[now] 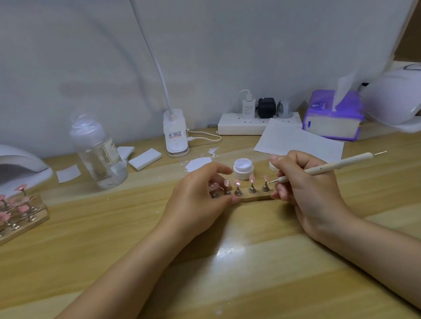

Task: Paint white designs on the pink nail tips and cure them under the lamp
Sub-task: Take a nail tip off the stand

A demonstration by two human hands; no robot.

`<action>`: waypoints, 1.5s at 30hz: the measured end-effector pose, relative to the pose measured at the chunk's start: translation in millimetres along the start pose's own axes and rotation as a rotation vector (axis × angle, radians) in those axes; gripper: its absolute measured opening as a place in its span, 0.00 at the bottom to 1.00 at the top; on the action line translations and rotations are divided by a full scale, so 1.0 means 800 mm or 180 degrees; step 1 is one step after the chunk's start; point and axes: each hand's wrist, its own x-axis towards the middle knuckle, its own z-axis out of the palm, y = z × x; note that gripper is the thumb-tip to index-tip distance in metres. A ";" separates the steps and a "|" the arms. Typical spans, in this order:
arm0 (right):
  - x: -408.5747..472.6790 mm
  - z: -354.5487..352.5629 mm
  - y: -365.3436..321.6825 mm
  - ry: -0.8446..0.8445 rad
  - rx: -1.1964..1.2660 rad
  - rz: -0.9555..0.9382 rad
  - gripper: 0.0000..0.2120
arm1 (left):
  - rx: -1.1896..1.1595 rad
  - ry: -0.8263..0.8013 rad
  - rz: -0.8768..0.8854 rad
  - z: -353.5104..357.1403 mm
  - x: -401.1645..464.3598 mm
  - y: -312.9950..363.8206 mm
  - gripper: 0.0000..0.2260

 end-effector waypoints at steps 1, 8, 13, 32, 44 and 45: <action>0.001 0.000 0.000 0.0035 0.0019 0.0016 0.19 | 0.0050 -0.0080 -0.0048 -0.003 0.000 0.000 0.16; 0.002 0.002 0.000 0.0095 0.0134 0.0046 0.20 | -0.0011 0.0038 -0.0176 -0.002 0.000 0.009 0.05; 0.001 0.002 0.001 0.0010 0.0071 0.0053 0.20 | 0.0252 0.0123 0.0169 -0.001 -0.003 0.012 0.06; 0.001 0.002 -0.001 0.0078 0.0128 0.0112 0.18 | -0.0467 0.0798 0.1445 0.013 -0.021 0.038 0.04; -0.002 0.002 0.000 0.0008 0.0121 -0.0125 0.20 | -0.2061 0.0110 0.0148 0.018 -0.030 0.037 0.03; -0.002 0.003 0.000 -0.0027 0.0090 -0.0149 0.20 | -0.2088 0.0119 0.0110 0.018 -0.030 0.038 0.03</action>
